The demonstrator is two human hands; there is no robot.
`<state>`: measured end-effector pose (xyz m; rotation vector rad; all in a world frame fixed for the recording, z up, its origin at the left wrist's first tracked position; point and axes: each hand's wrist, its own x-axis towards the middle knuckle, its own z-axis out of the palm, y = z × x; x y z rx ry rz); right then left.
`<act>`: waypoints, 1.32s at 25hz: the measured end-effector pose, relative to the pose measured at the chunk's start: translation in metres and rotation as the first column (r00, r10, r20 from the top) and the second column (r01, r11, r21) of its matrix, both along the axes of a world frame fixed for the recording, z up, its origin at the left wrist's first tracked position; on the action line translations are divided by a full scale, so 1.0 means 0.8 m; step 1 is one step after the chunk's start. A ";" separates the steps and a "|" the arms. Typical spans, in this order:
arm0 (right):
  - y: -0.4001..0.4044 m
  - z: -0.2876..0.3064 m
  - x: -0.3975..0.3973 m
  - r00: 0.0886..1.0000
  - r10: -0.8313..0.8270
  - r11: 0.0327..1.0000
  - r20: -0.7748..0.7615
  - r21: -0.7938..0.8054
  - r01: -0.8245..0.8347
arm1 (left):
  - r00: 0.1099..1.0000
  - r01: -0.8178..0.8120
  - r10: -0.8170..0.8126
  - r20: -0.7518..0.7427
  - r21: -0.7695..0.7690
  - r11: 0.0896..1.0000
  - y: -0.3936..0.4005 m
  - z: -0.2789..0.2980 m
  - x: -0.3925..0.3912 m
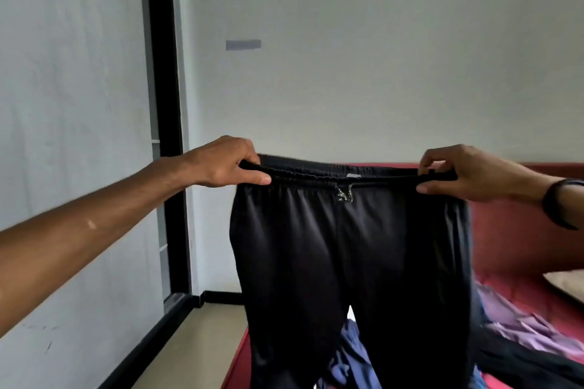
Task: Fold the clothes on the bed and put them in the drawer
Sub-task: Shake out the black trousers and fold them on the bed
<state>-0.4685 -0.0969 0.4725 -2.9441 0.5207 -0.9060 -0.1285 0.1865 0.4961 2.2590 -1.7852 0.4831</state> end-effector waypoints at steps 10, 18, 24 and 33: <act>0.108 -0.170 0.110 0.938 0.090 0.901 -0.335 0.428 0.066 | 0.698 -0.246 0.139 -0.703 -0.052 0.968 -0.089 -0.200 -0.107; 0.130 -0.103 0.125 0.984 0.109 0.869 0.142 0.467 -0.164 | 0.864 0.225 -0.458 -0.211 -0.652 0.724 -0.086 -0.165 -0.166; 0.109 0.063 0.069 0.977 0.205 0.950 0.059 0.230 -0.213 | 0.749 0.019 -0.488 -0.448 -0.721 0.692 -0.100 -0.213 -0.175; 0.090 0.176 -0.077 0.947 0.322 0.928 0.020 0.190 -0.319 | 0.820 0.110 -0.425 -0.385 -0.621 0.776 -0.120 -0.169 -0.171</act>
